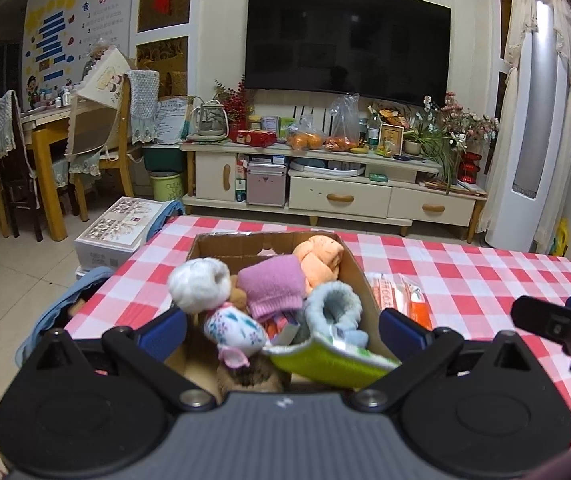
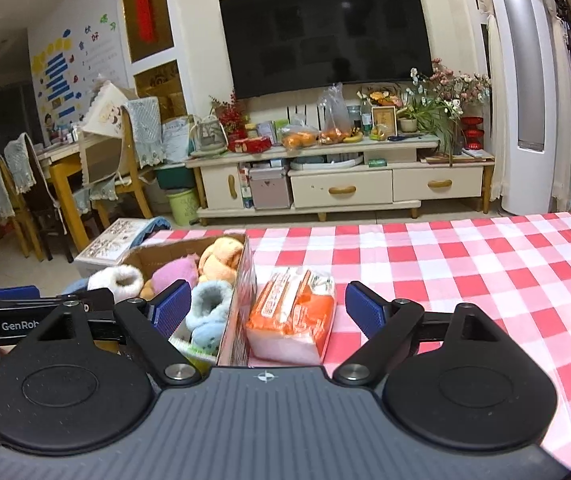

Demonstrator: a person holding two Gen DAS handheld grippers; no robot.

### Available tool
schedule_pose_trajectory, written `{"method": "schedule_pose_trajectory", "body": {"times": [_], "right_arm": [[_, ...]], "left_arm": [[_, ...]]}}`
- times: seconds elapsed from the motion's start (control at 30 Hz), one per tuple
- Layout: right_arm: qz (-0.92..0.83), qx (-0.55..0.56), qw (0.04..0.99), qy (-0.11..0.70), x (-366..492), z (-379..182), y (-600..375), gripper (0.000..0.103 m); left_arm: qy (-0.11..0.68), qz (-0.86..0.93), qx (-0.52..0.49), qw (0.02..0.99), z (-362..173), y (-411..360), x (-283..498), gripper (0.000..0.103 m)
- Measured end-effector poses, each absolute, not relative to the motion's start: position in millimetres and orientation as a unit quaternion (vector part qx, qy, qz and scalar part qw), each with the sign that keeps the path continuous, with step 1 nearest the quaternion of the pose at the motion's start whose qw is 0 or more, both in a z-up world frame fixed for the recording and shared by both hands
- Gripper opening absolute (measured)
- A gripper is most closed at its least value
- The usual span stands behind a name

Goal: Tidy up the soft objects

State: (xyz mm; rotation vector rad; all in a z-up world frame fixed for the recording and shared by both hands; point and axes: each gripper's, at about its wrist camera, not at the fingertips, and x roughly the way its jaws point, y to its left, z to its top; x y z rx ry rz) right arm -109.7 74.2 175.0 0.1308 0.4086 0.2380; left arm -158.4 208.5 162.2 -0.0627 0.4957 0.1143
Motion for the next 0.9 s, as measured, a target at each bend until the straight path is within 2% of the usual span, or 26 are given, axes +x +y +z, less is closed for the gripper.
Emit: {"method": "schedule_pose_trajectory", "body": {"times": [0.9], "right_arm": [[0.148, 0.014, 0.974, 0.17, -182.3, 193.7, 95.2, 0.103]], "left_arm": [[0.209, 0.079, -0.029, 0.974, 181.2, 201.5, -246.1, 0.102]]}}
